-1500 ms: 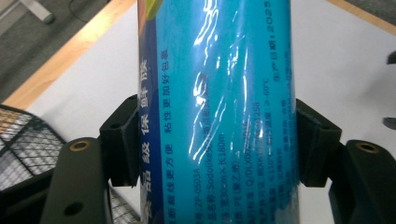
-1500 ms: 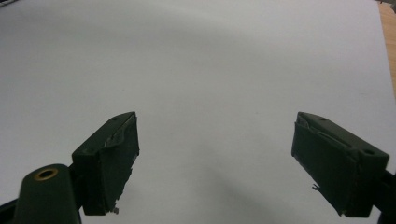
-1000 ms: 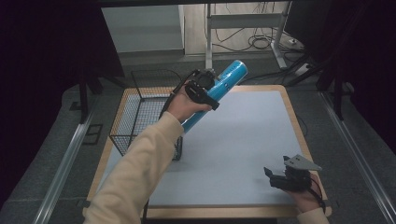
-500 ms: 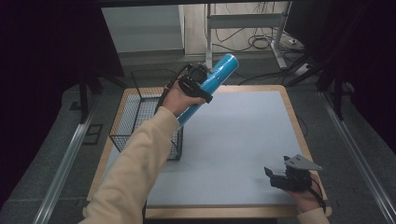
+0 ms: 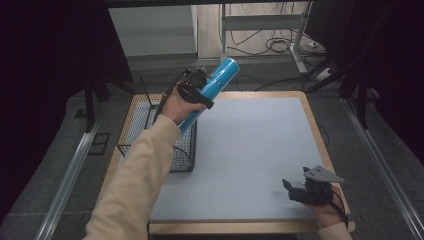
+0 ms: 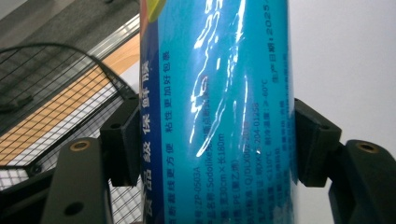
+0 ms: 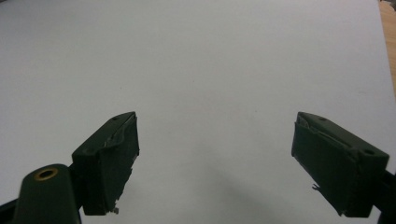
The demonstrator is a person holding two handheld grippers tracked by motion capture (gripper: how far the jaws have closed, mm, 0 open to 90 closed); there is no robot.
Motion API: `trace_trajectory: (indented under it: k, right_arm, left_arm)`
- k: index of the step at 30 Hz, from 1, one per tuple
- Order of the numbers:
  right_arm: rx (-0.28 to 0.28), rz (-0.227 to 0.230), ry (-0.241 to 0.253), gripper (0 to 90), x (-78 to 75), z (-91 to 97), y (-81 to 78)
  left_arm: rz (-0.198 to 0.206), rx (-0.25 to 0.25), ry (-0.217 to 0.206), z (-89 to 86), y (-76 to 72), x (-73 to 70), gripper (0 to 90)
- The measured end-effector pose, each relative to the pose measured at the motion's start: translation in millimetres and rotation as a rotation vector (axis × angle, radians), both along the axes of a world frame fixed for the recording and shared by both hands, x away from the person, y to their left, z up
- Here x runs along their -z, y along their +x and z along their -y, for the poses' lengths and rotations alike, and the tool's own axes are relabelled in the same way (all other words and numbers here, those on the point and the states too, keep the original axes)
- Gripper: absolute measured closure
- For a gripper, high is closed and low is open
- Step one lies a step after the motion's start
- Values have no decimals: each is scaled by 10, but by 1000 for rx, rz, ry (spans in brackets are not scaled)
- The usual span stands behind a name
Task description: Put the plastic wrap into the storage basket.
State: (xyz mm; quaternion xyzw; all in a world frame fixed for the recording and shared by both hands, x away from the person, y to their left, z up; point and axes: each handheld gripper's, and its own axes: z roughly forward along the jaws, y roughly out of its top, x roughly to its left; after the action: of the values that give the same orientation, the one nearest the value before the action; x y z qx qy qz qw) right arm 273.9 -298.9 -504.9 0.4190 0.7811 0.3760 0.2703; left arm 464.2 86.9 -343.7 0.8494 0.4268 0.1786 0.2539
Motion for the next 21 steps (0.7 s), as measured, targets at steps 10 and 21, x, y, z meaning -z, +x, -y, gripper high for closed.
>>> trace_trajectory:
  k: [10, 21]
  right_arm:
    - [2, -2, -4, 152, 5, 0, 1]
    - [5, -3, -4, 152, 10, 4, 2]
  left_arm:
    - [-9, -44, 15, -198, 86, 91, 317]
    - [-10, -70, 39, -324, 182, 175, 317]
